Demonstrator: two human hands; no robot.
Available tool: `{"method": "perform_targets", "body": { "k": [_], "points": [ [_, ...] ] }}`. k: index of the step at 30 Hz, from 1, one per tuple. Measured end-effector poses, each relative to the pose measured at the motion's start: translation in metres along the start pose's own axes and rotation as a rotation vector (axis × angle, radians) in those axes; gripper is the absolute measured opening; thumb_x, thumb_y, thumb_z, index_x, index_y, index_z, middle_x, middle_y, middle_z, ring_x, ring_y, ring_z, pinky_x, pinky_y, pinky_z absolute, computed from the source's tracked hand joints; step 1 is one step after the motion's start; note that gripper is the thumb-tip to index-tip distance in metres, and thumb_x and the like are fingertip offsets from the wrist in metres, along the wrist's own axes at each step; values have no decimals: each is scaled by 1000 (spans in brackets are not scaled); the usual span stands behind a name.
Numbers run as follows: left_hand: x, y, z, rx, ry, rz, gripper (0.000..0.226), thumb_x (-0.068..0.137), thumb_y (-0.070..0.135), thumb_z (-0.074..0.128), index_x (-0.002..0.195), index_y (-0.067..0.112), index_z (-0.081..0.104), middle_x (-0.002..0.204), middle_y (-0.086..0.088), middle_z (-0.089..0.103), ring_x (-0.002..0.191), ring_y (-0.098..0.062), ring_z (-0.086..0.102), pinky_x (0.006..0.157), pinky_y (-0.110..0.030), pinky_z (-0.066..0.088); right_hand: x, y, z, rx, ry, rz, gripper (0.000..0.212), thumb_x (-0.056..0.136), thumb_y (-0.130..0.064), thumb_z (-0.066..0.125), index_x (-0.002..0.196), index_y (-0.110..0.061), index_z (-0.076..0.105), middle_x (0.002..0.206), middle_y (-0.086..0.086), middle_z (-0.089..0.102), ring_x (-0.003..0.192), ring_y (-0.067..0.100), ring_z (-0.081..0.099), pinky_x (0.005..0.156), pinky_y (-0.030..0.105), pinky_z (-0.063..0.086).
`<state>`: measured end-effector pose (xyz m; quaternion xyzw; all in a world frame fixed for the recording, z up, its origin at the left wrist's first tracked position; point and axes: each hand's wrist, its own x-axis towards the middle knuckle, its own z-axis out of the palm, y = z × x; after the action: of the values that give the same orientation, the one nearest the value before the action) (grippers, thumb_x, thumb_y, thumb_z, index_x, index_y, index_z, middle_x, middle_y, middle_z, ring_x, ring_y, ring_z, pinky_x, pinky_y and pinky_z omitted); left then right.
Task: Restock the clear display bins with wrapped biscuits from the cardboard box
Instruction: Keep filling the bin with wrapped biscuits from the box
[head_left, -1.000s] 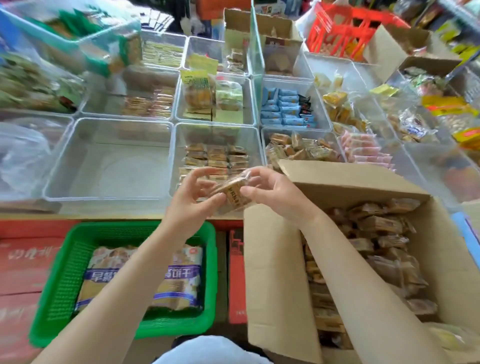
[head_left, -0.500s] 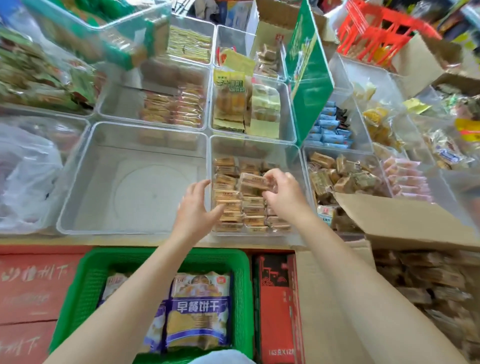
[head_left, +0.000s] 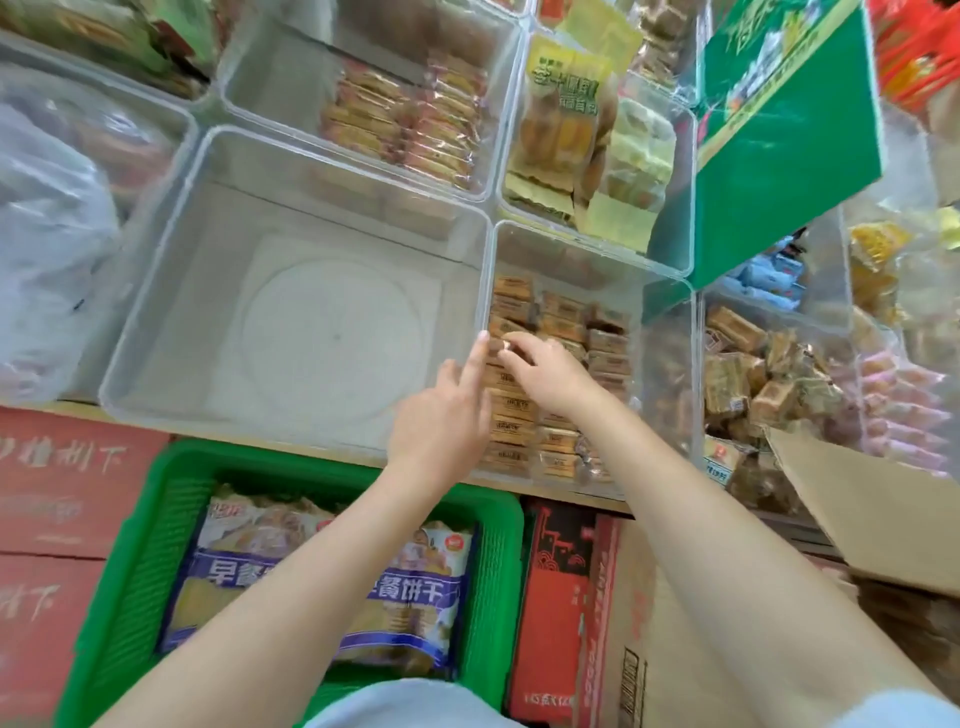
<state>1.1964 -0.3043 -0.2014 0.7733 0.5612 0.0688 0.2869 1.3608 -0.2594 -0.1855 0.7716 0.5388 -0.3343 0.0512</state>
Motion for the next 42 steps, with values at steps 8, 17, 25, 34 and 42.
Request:
{"method": "perform_targets", "body": {
  "k": [8, 17, 25, 34, 42],
  "points": [
    [0, 1, -3, -31, -43, -48, 67, 105, 41, 30, 158, 40, -12, 116, -11, 60, 75, -35, 64, 62, -41, 53, 1, -6, 0, 6, -79, 66, 51, 103, -52, 41, 153, -39, 34, 156, 14, 30, 135, 36, 45, 101, 42, 44],
    [-35, 10, -12, 0, -195, -84, 75, 105, 45, 34, 158, 31, -17, 133, -14, 57, 95, -30, 65, 77, -42, 56, -87, 27, -24, 225, 80, -31, 29, 101, -23, 45, 126, -30, 59, 138, 4, 51, 104, 17, 56, 83, 31, 46],
    [-126, 114, -24, -186, -123, 183, 33, 102, 31, 47, 131, 19, 57, 139, -3, 53, 118, -20, 56, 98, -39, 49, -231, 82, -53, 447, 515, -252, 24, 95, -10, 53, 90, -27, 70, 74, -6, 69, 71, 19, 66, 71, 45, 57],
    [-248, 251, 52, -501, -399, 237, 76, 93, 50, 64, 155, 31, 23, 155, 6, 30, 140, -13, 34, 109, -31, 36, -355, 216, -44, 535, 736, -87, 22, 94, -10, 50, 90, -18, 71, 70, -6, 66, 63, 15, 62, 66, 36, 55],
    [-264, 255, 95, -712, -399, 57, 105, 77, 48, 63, 160, 38, -1, 168, 16, 5, 154, -9, 10, 125, -49, 19, -370, 285, -6, 84, -126, 88, 38, 95, -34, 65, 131, -24, 59, 133, -1, 60, 111, 16, 57, 86, 28, 46]
  ]
}}
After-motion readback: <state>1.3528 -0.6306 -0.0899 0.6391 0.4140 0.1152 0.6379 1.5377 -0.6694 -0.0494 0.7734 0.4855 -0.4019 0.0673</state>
